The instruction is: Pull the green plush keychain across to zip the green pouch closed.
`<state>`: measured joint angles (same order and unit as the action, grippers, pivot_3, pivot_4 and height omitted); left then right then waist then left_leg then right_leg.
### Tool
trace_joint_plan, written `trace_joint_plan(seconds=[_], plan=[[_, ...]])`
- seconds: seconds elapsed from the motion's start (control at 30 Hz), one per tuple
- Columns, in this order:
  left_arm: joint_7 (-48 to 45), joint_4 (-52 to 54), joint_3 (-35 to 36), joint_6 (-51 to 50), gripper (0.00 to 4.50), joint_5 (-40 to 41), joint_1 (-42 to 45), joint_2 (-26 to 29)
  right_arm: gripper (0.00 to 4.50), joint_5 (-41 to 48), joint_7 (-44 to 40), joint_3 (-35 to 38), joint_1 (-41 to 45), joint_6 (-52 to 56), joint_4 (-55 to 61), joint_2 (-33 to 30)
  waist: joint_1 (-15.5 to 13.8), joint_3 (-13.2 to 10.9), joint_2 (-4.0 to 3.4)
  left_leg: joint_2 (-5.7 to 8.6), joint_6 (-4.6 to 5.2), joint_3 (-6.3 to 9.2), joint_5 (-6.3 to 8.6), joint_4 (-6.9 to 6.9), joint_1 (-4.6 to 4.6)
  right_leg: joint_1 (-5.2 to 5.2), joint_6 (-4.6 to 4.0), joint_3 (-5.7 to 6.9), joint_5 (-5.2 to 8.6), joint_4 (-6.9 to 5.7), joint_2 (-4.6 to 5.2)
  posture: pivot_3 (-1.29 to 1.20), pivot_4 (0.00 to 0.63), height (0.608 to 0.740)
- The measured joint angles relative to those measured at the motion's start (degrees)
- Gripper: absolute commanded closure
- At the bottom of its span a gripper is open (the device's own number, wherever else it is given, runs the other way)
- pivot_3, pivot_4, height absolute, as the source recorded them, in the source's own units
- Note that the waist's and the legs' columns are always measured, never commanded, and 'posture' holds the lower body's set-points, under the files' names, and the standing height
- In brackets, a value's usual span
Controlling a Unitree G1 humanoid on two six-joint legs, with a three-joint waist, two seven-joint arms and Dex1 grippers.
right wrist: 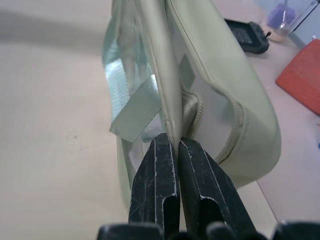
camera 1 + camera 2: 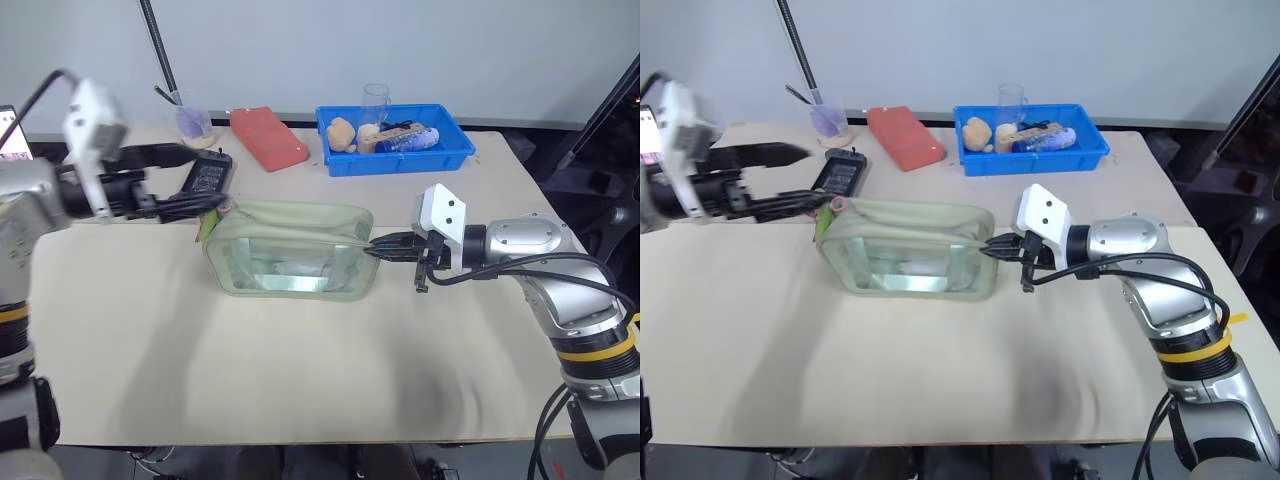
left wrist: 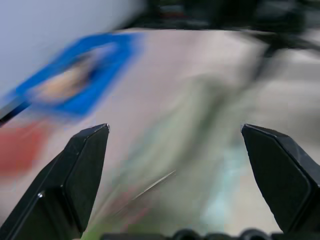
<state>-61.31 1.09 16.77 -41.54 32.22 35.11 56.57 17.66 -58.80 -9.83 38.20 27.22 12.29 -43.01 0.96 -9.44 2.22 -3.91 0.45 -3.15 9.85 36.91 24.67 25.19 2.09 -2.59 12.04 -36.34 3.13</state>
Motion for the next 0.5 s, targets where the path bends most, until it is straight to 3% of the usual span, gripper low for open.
trace_joint_plan(seconds=[0.2, 0.5], plan=[[8.85, -2.02, 3.16, 1.67, 0.0, -2.38, -9.5, -5.89, 4.45, -0.77, -0.42, 0.09, 0.3, -0.73, -0.62, 0.71, -0.72, 0.0, 0.03, 0.02, -0.03, -0.06, -0.01, 0.05, 0.03, -0.03, -0.38, 0.07, -0.08, 0.04, 0.1, 0.0, 0.15, 0.74], [14.71, -3.67, 2.97, 4.35, 0.0, -2.86, -8.18, -12.2, 4.45, -0.87, -1.36, -0.11, 1.33, -0.73, -1.73, 1.3, -0.63, 0.0, 0.04, 0.01, -0.03, -0.06, -0.01, 0.03, 0.03, -0.01, -0.25, 0.08, -0.18, 0.01, 0.08, 0.0, 0.15, 0.74]])
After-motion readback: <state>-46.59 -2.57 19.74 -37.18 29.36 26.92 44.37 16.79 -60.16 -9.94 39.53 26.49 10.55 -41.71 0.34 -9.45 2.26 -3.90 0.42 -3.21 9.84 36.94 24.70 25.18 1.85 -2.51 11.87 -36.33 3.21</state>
